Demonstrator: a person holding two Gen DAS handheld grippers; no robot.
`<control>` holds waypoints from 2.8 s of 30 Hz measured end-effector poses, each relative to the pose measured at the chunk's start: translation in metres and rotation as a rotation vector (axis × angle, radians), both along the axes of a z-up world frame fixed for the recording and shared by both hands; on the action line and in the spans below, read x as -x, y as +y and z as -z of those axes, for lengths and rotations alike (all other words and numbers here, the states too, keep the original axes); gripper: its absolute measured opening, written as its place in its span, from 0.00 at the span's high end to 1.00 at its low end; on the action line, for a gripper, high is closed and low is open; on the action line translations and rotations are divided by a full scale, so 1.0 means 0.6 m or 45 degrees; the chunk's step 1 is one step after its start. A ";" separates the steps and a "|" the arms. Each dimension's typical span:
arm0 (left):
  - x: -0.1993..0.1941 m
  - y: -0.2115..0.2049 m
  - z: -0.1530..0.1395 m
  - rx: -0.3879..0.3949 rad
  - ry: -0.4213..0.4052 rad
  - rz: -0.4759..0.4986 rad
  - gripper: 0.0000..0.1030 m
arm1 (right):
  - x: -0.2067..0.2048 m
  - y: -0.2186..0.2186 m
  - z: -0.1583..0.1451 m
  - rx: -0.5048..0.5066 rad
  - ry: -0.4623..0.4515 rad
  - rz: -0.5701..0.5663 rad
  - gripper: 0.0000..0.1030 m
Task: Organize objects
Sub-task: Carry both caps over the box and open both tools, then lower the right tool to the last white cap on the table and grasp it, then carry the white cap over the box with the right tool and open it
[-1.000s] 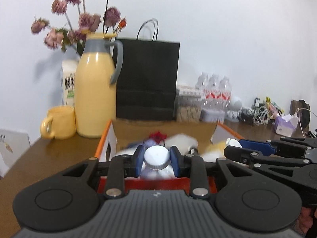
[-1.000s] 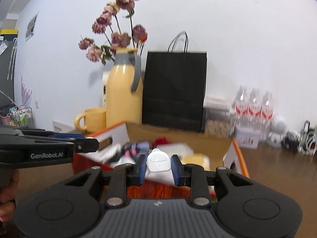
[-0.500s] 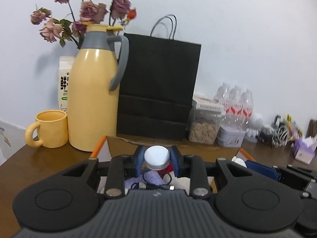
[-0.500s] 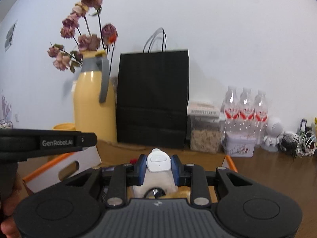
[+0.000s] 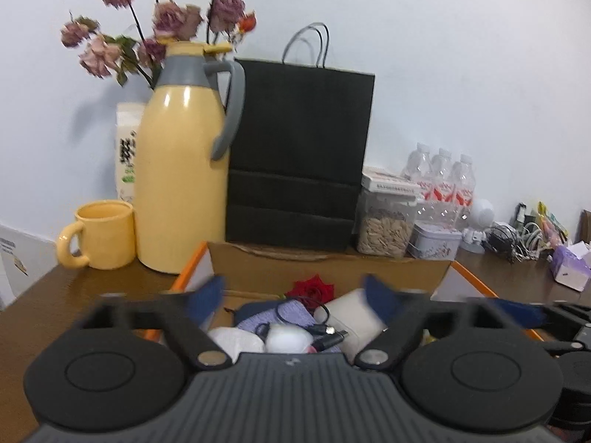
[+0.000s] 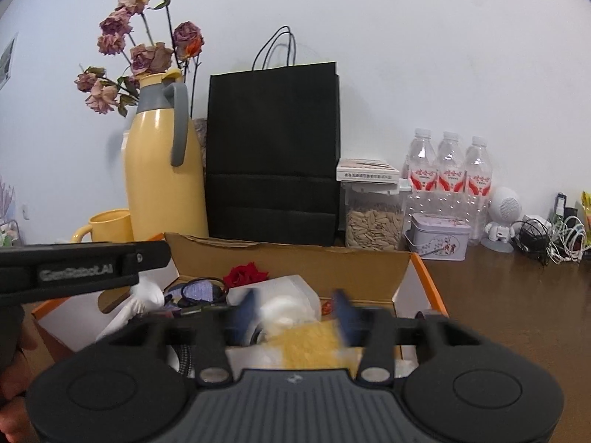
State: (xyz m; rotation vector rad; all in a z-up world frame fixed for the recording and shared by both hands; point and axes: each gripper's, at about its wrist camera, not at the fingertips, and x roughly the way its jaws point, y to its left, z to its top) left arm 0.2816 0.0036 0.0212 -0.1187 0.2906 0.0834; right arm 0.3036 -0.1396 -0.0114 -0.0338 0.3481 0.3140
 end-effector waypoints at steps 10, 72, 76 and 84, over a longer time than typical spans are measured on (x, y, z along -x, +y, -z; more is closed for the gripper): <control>0.018 -0.004 -0.007 -0.016 -0.078 -0.039 0.00 | 0.012 -0.011 -0.004 -0.036 -0.037 0.035 0.00; 0.179 0.067 0.046 -0.035 0.149 0.113 0.00 | 0.140 0.061 0.074 0.111 0.306 -0.295 0.74; 0.177 0.068 0.047 -0.024 0.149 0.114 0.00 | 0.152 0.057 0.067 0.100 0.228 -0.283 0.74; 0.167 0.065 0.024 -0.002 0.089 0.096 0.00 | 0.165 0.034 0.025 0.030 0.027 -0.219 0.74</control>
